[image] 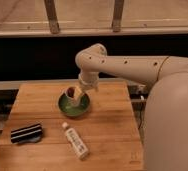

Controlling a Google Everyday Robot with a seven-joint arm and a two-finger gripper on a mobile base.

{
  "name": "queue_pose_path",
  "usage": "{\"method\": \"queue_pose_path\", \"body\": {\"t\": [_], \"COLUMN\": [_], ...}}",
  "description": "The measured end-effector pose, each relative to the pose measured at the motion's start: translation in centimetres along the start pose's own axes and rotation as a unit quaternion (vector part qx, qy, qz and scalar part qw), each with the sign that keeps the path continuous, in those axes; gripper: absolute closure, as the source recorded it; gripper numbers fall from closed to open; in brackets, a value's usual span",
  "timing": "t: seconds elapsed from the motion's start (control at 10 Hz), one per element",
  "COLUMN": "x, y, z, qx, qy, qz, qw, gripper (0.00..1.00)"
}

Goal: Stand the bottle upright

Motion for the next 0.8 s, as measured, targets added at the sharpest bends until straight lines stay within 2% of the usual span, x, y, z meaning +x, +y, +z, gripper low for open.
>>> {"method": "queue_pose_path", "body": {"t": [0.3,0.6,0.8], "x": [1.9,2.8,3.0], "y": [4.5,7.4,8.5], "z": [1.8,3.7,5.1], "qx": [-0.032,-0.054,-0.064], "qy": [0.013,0.030,0.041], "qz": [-0.020,-0.038,-0.049], "qw": [0.9992,0.9974,0.9959], "gripper": [0.30,0.30,0.30]}}
